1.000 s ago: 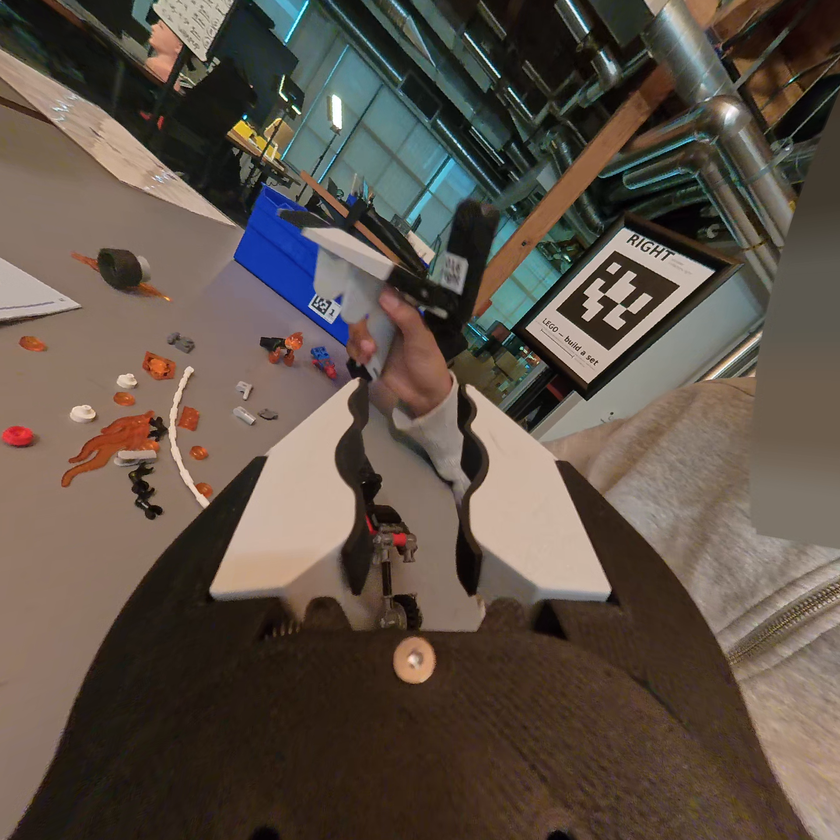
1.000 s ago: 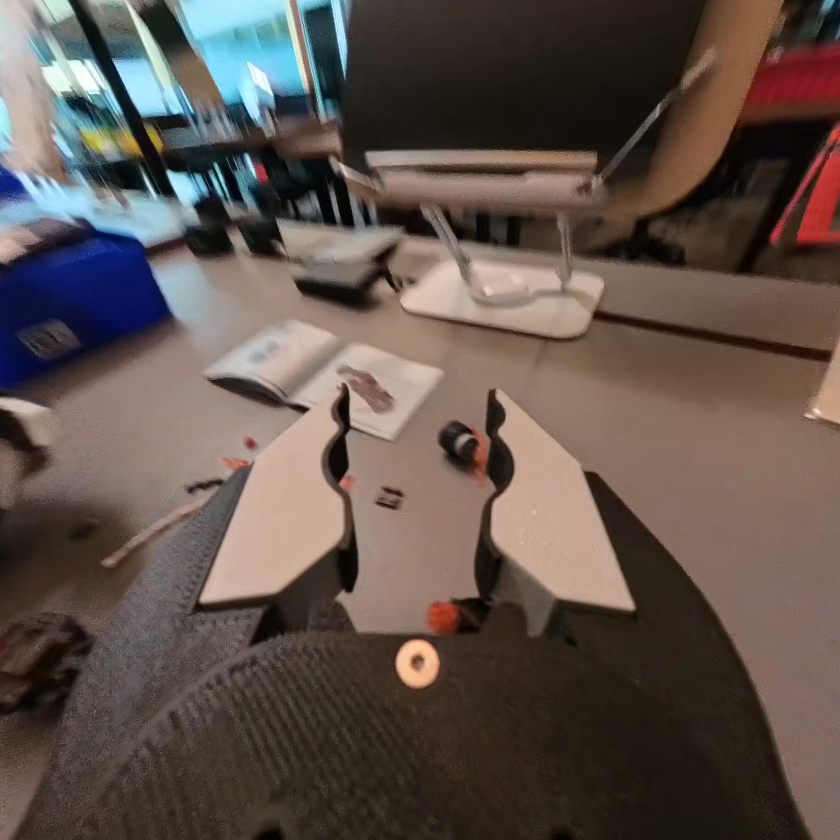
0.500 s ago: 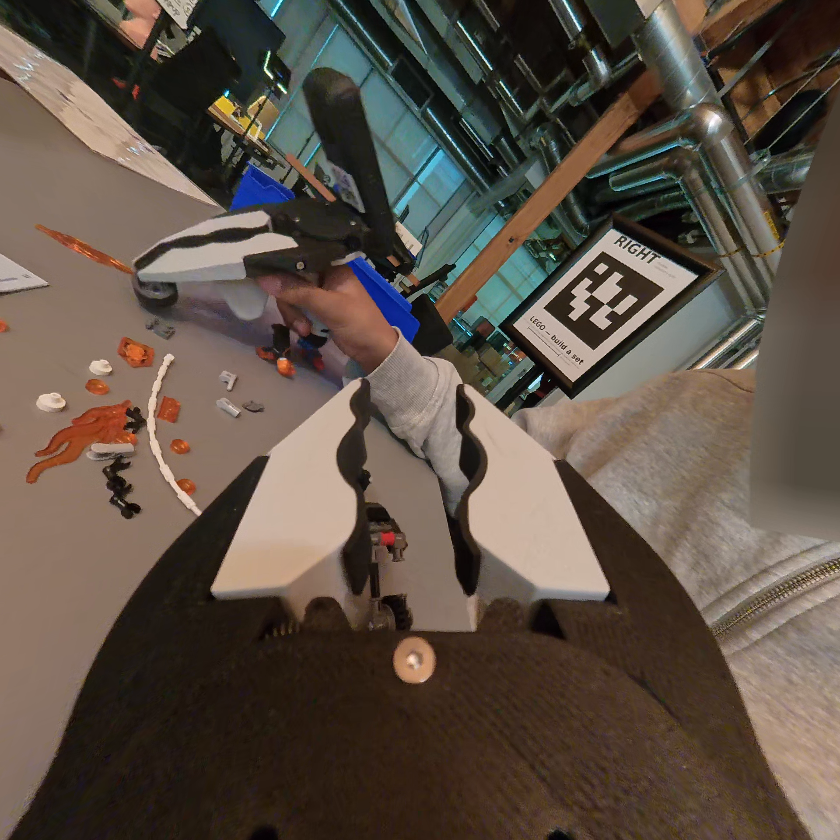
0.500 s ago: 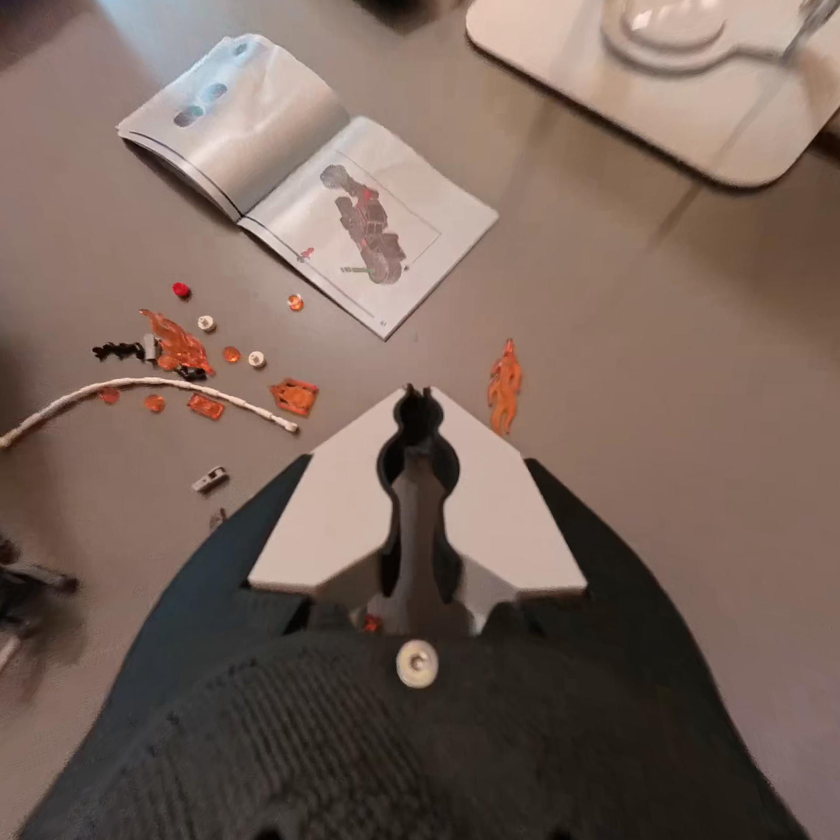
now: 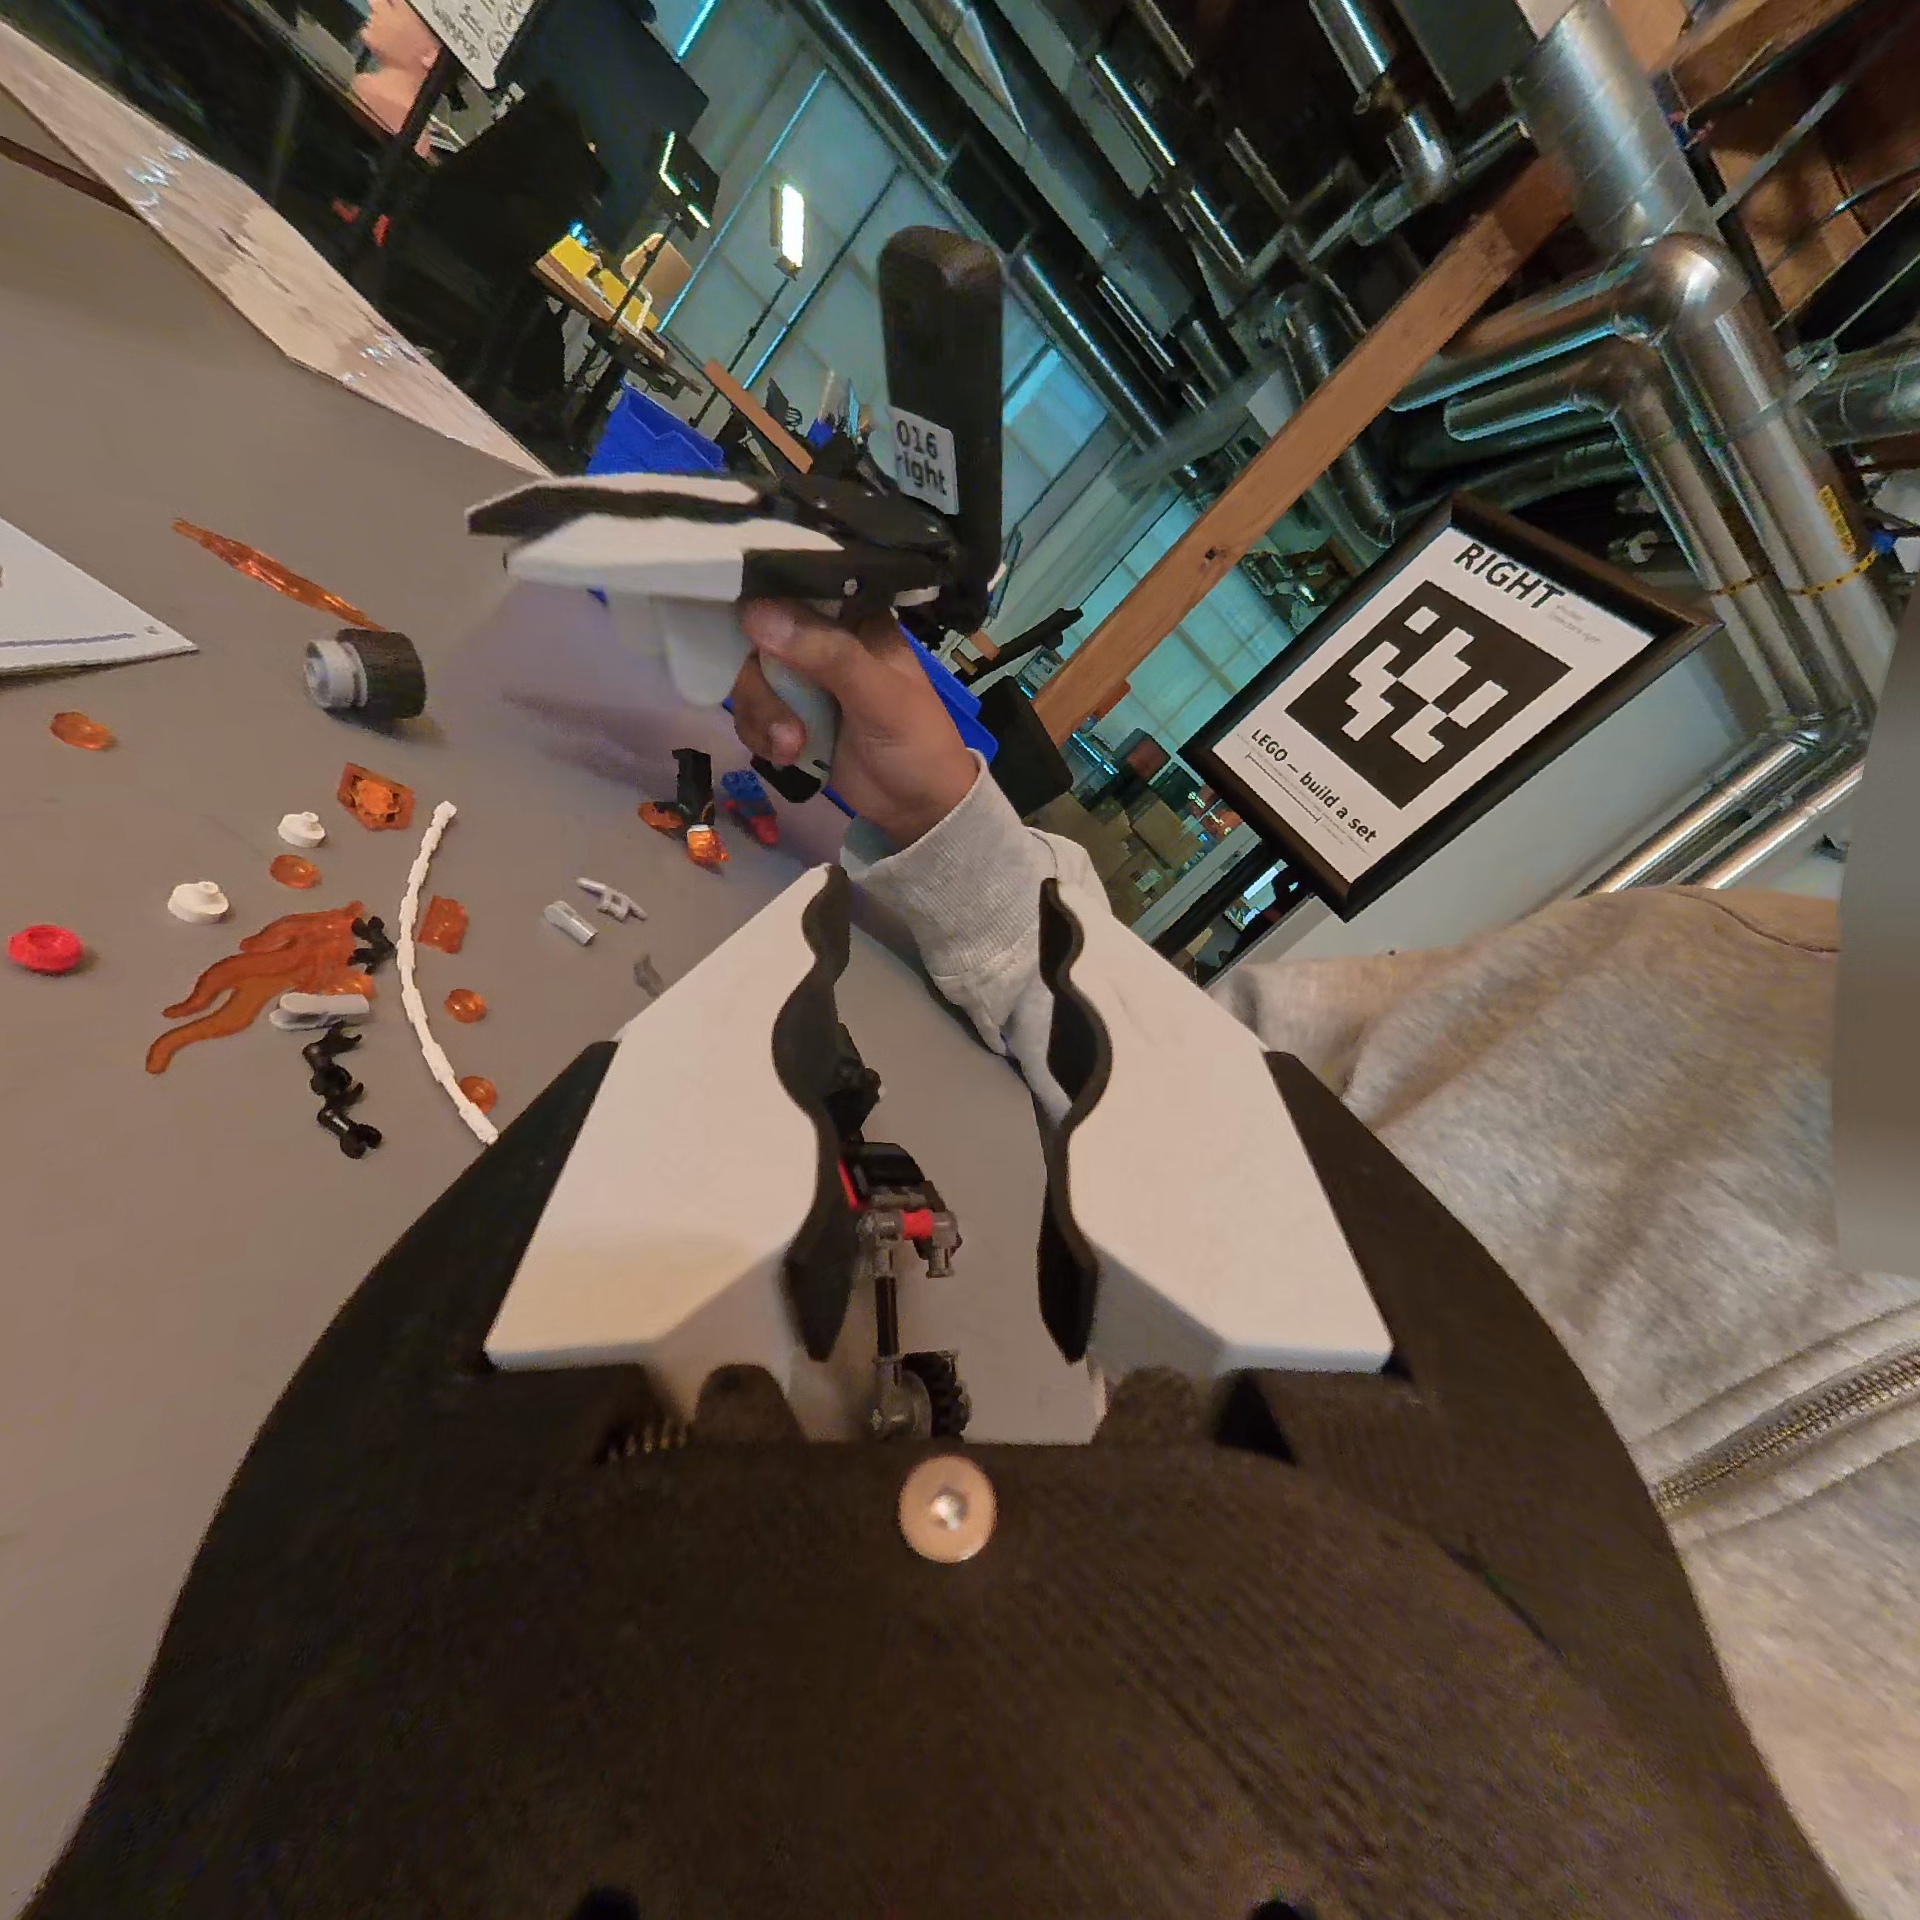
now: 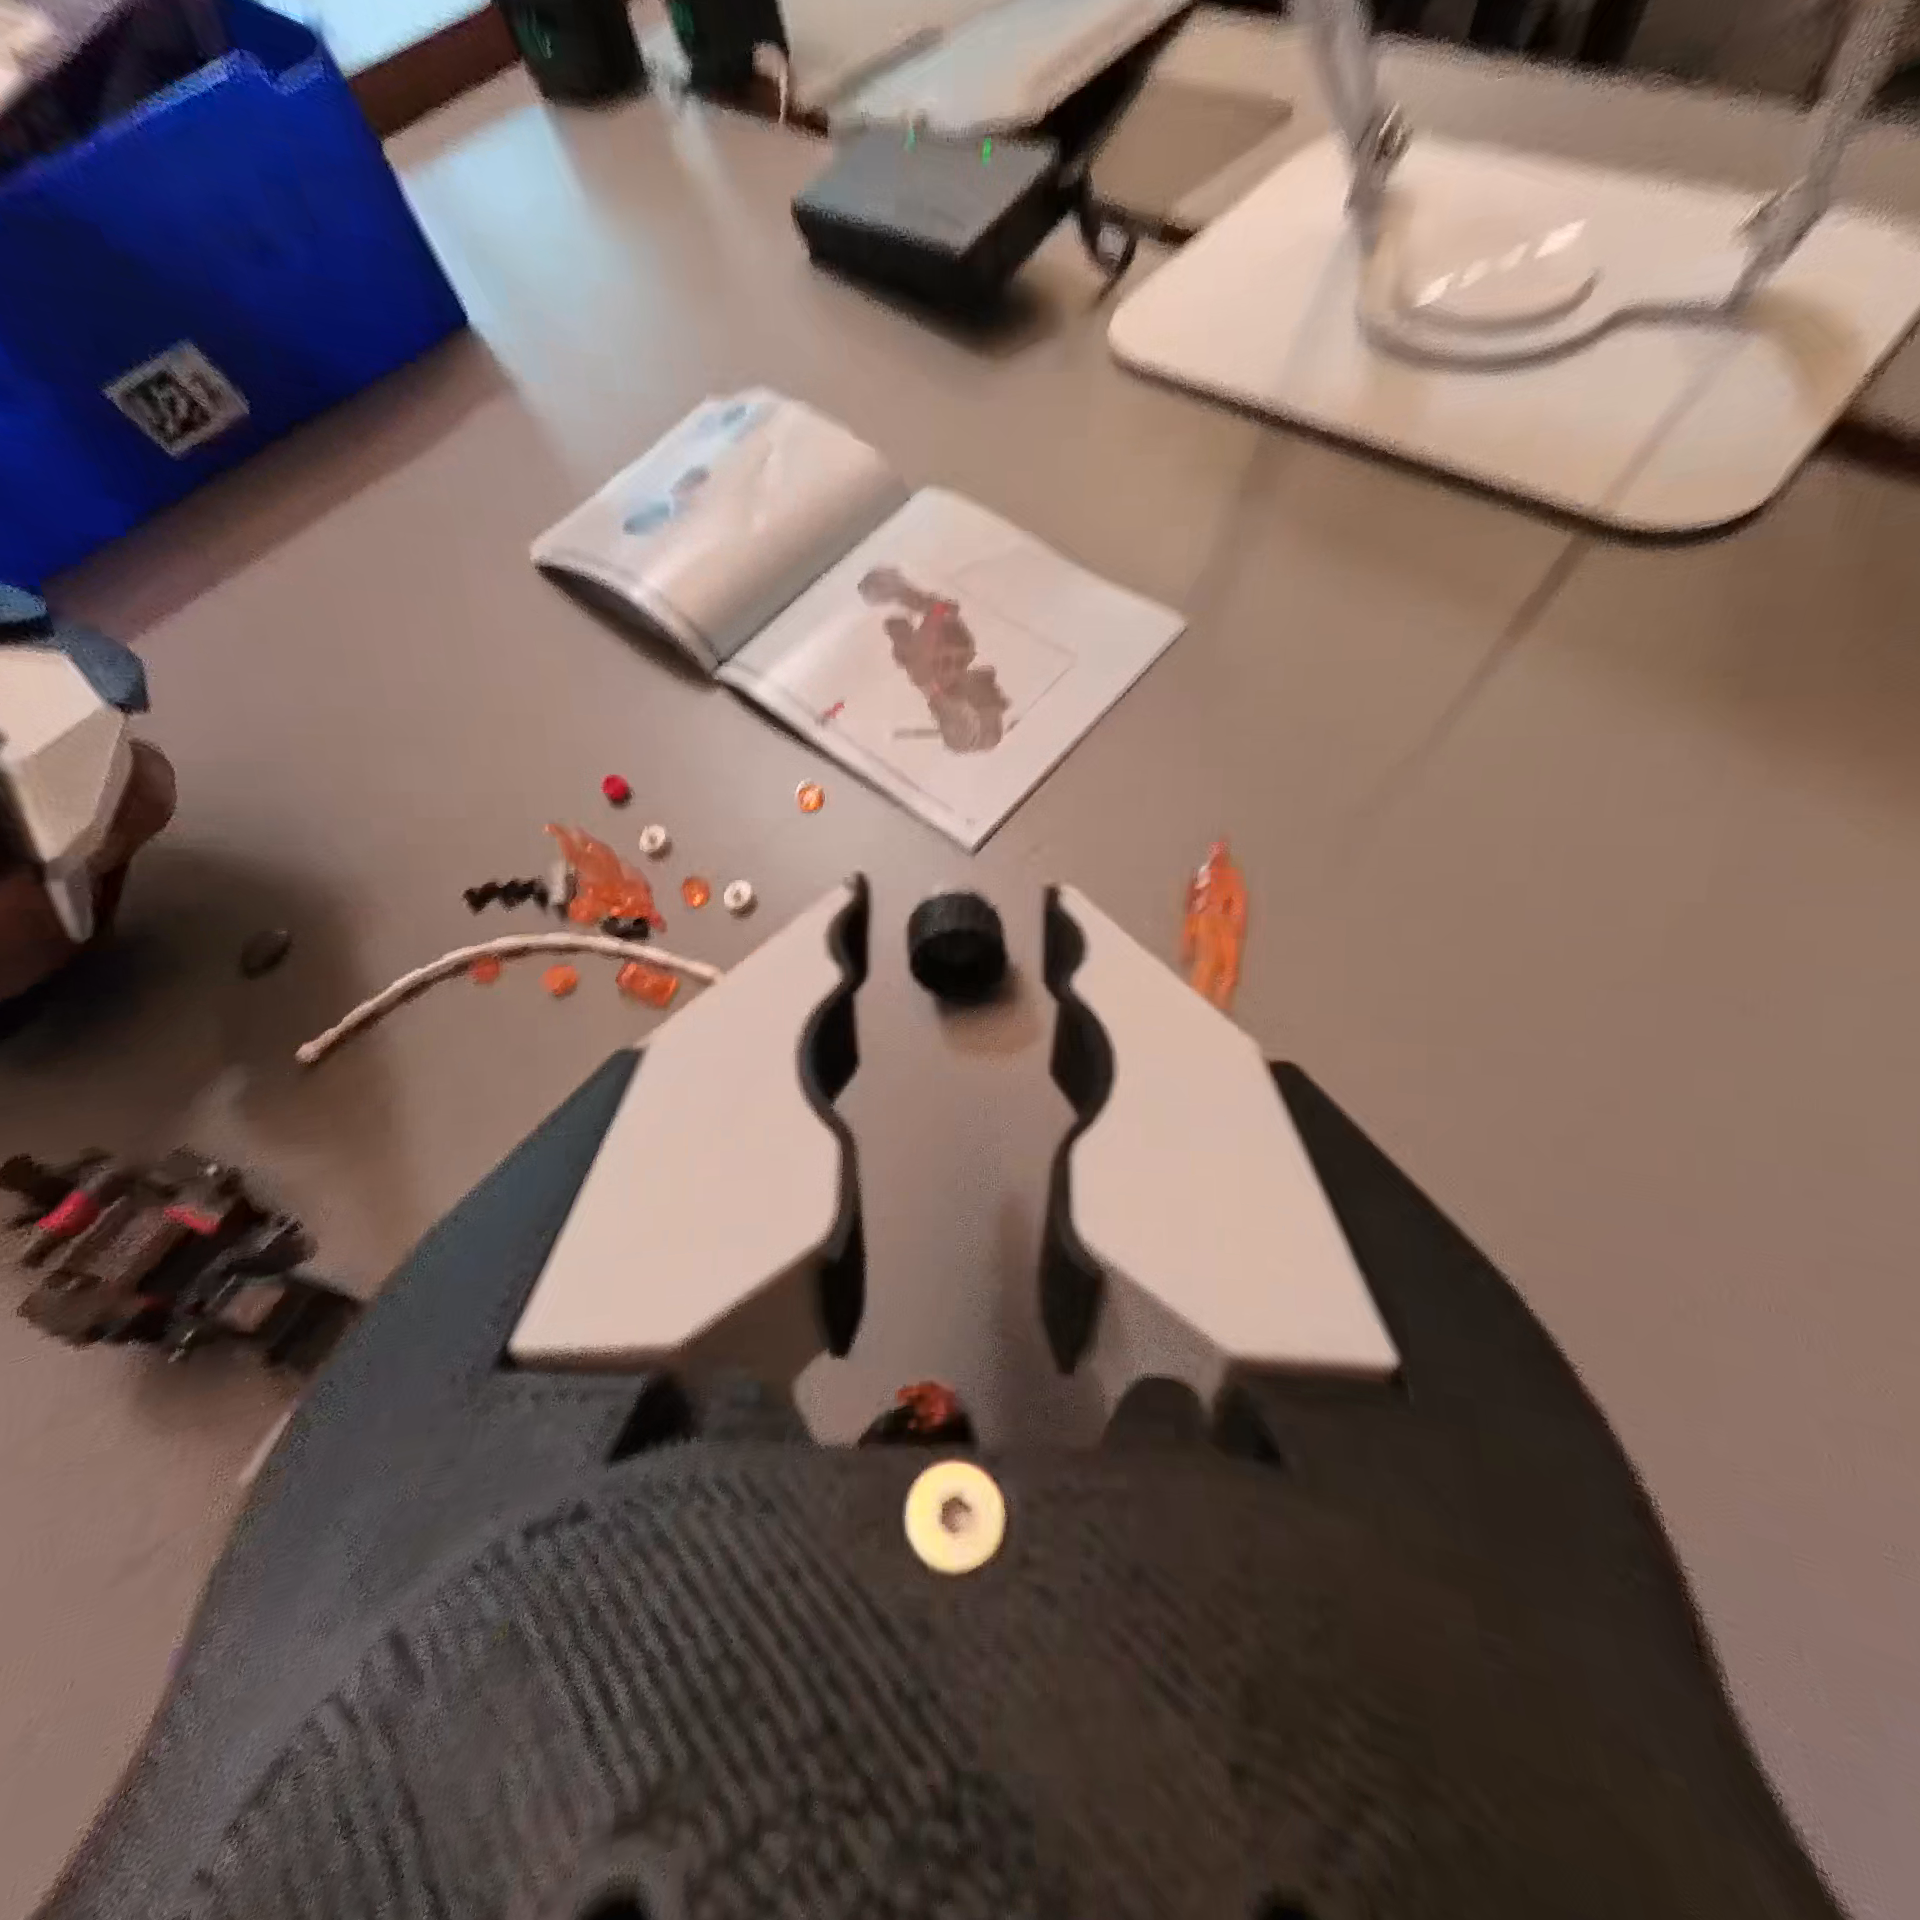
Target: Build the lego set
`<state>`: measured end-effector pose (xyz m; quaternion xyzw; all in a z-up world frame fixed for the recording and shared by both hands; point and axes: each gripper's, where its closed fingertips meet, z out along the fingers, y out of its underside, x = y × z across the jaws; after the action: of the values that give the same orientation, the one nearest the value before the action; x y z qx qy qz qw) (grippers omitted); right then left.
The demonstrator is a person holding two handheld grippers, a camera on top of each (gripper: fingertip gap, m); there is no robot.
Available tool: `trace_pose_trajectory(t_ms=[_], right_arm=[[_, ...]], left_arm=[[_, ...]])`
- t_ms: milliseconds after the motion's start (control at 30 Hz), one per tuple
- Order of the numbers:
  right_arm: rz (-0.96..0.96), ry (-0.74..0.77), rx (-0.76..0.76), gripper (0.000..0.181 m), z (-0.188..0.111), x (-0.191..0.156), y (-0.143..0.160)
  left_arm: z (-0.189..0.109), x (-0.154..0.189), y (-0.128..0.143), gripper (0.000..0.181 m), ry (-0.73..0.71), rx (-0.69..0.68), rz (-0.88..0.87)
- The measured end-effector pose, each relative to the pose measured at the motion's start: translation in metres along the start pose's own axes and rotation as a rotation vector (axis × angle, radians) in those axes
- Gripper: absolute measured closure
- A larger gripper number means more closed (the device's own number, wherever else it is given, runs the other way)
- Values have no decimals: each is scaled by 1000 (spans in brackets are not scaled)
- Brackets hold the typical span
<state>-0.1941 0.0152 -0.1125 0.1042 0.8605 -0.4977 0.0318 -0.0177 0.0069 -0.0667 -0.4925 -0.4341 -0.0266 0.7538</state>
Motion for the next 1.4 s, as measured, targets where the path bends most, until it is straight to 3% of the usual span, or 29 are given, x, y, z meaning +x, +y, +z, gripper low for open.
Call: trace_pose_trajectory(t_ms=[67, 133, 300, 367, 467, 533, 667, 767, 833, 1067, 1200, 1400], right_arm=[[32, -28, -93, 135, 9, -7, 14], [-1, 7, -168, 134, 18, -9, 25], [-180, 187, -290, 143, 31, 3, 32], [-211, 184, -331, 158, 35, 1, 38], [-232, 181, -326, 159, 32, 0, 38], [-236, 183, -241, 159, 23, -3, 24], [-115, -59, 79, 159, -1, -55, -23], [56, -367, 281, 159, -15, -113, -50], [112, -511, 255, 159, -10, -144, -51], [184, -729, 113, 160, 5, -209, -43], [241, -805, 92, 159, 7, -218, -41], [365, -932, 125, 160, -3, -221, -48]], left_arm=[[0, 0, 0, 147, -2, -2, 0], [0, -1, 1, 147, -5, -5, 2], [2, -2, 3, 147, -10, -16, 5], [3, -2, 3, 147, -9, -20, 4], [4, -2, 5, 147, -9, -28, 7], [5, -1, 5, 147, -10, -33, 10], [4, -6, 2, 139, -85, -23, 95], [-6, -25, -14, 106, -346, 26, 328], [-15, -29, -22, 106, -492, 37, 496], [-20, -30, -28, 111, -734, -11, 830], [-23, -5, -36, 142, -743, 56, 982], [-23, 12, -38, 154, -764, 90, 1115]])
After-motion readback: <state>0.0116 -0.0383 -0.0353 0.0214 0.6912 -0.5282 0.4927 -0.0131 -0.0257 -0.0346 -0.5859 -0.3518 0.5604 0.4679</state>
